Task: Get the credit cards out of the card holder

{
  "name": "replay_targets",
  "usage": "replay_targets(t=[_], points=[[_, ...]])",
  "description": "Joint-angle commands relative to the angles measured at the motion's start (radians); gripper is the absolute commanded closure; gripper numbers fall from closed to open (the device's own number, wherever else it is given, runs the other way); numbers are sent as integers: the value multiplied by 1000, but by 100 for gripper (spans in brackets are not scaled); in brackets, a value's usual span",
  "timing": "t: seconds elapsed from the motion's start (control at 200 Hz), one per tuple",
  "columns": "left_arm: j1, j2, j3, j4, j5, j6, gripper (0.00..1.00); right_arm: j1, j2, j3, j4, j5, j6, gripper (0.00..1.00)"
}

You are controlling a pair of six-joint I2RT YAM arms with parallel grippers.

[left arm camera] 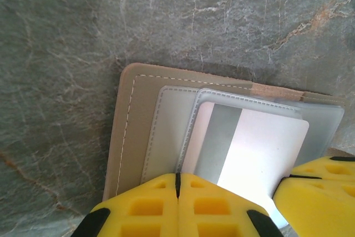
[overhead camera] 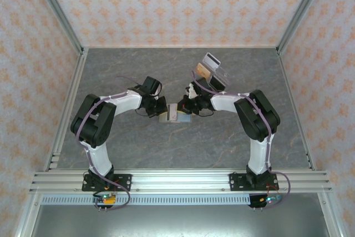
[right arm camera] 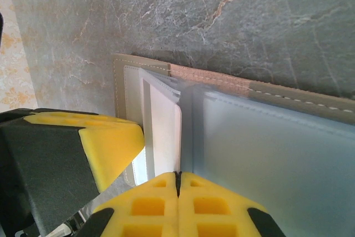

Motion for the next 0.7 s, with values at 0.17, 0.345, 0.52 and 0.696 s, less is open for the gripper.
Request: replay_targets(t=[0.17, 0.345, 0.52, 0.696], points=[[15, 12, 0, -93, -81, 31, 100, -34, -50, -26, -52, 22, -72, 100], [15, 16, -5, -82, -68, 31, 100, -59, -67, -40, -93, 19, -116, 100], [15, 4, 12, -87, -60, 37, 100, -60, -86, -32, -127, 29, -146, 100], [12, -64, 7, -16, 24, 27, 93, -60, -89, -18, -127, 17, -139, 100]])
